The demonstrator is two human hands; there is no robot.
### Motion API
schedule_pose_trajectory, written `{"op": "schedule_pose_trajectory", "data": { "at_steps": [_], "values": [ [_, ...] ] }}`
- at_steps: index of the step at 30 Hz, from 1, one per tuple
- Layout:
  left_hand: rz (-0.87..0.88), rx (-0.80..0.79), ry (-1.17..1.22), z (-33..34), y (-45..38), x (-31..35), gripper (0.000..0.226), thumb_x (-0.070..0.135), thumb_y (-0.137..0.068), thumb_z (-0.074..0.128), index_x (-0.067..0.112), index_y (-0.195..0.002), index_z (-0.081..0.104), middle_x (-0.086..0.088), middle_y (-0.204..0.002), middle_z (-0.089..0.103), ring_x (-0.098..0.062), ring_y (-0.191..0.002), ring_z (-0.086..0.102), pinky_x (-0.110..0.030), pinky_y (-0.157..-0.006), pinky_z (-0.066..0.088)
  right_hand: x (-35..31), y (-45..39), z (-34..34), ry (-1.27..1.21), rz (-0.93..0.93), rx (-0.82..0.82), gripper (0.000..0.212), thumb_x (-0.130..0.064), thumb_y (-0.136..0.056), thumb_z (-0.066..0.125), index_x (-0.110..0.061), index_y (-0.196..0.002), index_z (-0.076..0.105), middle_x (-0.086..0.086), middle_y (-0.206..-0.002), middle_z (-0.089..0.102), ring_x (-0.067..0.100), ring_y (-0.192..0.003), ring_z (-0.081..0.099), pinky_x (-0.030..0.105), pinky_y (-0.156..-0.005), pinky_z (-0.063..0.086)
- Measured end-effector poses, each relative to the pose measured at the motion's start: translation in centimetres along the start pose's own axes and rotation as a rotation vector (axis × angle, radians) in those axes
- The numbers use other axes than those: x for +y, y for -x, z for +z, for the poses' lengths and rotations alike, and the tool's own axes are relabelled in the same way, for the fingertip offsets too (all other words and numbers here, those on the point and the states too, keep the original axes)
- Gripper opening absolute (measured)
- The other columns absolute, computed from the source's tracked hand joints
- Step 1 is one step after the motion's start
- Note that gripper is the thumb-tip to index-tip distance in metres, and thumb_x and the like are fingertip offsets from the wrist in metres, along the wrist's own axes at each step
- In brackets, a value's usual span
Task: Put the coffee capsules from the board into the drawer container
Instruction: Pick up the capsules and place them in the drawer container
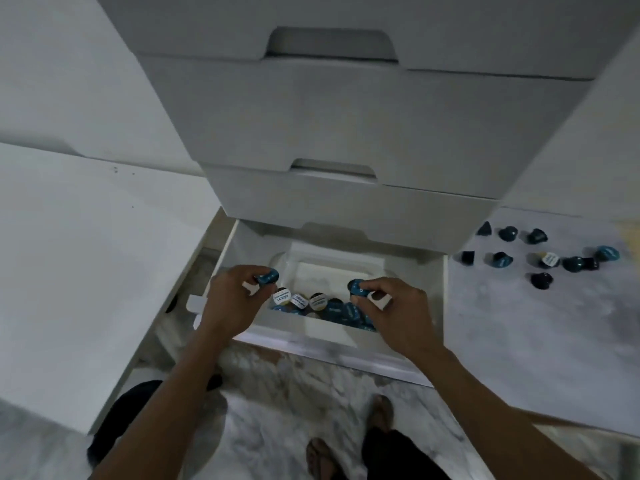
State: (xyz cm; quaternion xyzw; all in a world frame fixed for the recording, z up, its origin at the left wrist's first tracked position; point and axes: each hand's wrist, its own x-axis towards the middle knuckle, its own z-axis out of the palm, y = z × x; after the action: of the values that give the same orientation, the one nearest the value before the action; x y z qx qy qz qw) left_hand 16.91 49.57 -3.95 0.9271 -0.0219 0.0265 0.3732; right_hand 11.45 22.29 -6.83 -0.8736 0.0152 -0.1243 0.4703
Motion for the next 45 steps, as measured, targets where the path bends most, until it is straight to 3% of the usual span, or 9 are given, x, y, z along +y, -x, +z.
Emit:
{"op": "schedule_pose_trajectory", "data": {
  "at_steps": [2,5,10,13,18,26,31,36,45],
  "values": [
    [0.045,-0.070,-0.043,0.5,-1.5,-1.1,0.026,0.019,-0.076,0.081,0.018,-0.101,0.075,0.006,-0.088,0.068,-0.001,-0.068,0.059,-0.013,-0.063,0.050,0.0,-1.0,1.8,0.038,0.004,-0.044,0.019,-0.020,-0.075,0.083,-0.022,-0.093,0.075,-0.015,-0.085,0.068,0.004,-0.070,0.059,0.011,-0.062,0.044],
    [0.108,-0.175,-0.119,1.6,-3.6,-2.1,0.026,0.020,-0.077,0.080,0.017,-0.102,0.075,0.002,-0.091,0.072,-0.001,-0.072,0.057,-0.004,-0.064,0.039,0.3,-2.8,4.1,0.076,0.028,-0.124,0.018,-0.023,-0.077,0.081,-0.021,-0.093,0.075,-0.008,-0.087,0.072,0.007,-0.072,0.060,0.022,-0.069,0.049],
    [0.128,-0.358,-0.201,3.5,-6.9,-3.4,0.026,0.024,-0.080,0.077,0.019,-0.105,0.074,-0.001,-0.095,0.072,-0.010,-0.074,0.057,-0.025,-0.069,0.047,1.1,-6.1,7.5,0.112,0.110,-0.238,0.017,-0.030,-0.080,0.077,-0.024,-0.096,0.074,-0.008,-0.092,0.071,0.006,-0.079,0.059,0.022,-0.071,0.047],
    [0.139,-0.424,-0.265,4.7,-8.2,-4.1,0.022,0.026,-0.082,0.074,0.023,-0.105,0.072,0.002,-0.097,0.070,-0.008,-0.074,0.055,-0.024,-0.068,0.043,1.5,-7.7,9.1,0.151,0.131,-0.314,0.017,-0.029,-0.082,0.075,-0.023,-0.098,0.073,-0.008,-0.095,0.072,0.008,-0.081,0.059,0.027,-0.074,0.050],
    [0.130,-0.539,-0.239,6.4,-9.7,-5.0,0.018,0.026,-0.083,0.073,0.023,-0.100,0.071,0.004,-0.102,0.072,-0.007,-0.071,0.062,-0.027,-0.072,0.053,2.7,-9.1,10.8,0.238,0.184,-0.474,0.023,-0.029,-0.083,0.072,-0.022,-0.104,0.071,0.000,-0.102,0.071,0.017,-0.090,0.064,0.035,-0.079,0.054],
    [0.122,-0.588,-0.182,7.4,-10.2,-5.9,0.015,0.016,-0.081,0.076,0.014,-0.094,0.070,-0.002,-0.095,0.072,-0.006,-0.067,0.057,-0.020,-0.065,0.048,3.0,-8.8,12.2,0.258,0.175,-0.517,0.020,-0.023,-0.082,0.072,-0.022,-0.101,0.070,0.001,-0.097,0.069,0.018,-0.085,0.063,0.033,-0.075,0.052],
    [0.092,-0.631,-0.159,7.5,-10.4,-6.2,0.016,0.012,-0.079,0.077,0.011,-0.092,0.068,-0.008,-0.093,0.071,-0.014,-0.069,0.064,-0.029,-0.066,0.057,3.1,-8.5,12.1,0.248,0.199,-0.520,0.020,-0.017,-0.080,0.073,-0.019,-0.100,0.069,0.002,-0.097,0.068,0.014,-0.082,0.061,0.033,-0.075,0.054],
    [0.071,-0.667,-0.151,7.3,-10.4,-6.5,0.018,0.015,-0.078,0.079,0.012,-0.091,0.068,-0.008,-0.091,0.069,-0.018,-0.065,0.068,-0.034,-0.063,0.059,3.0,-8.6,11.4,0.211,0.240,-0.522,0.024,-0.020,-0.082,0.074,-0.015,-0.105,0.071,0.001,-0.097,0.070,0.007,-0.079,0.059,0.019,-0.074,0.048],
    [0.115,-0.654,-0.203,7.2,-10.4,-6.2,0.008,0.017,-0.089,0.066,0.010,-0.091,0.069,-0.008,-0.085,0.072,-0.014,-0.063,0.070,-0.026,-0.061,0.057,3.4,-9.0,11.8,0.196,0.280,-0.547,0.027,-0.018,-0.082,0.076,-0.015,-0.109,0.071,0.005,-0.101,0.071,0.014,-0.085,0.065,0.026,-0.080,0.055]
  ]
}}
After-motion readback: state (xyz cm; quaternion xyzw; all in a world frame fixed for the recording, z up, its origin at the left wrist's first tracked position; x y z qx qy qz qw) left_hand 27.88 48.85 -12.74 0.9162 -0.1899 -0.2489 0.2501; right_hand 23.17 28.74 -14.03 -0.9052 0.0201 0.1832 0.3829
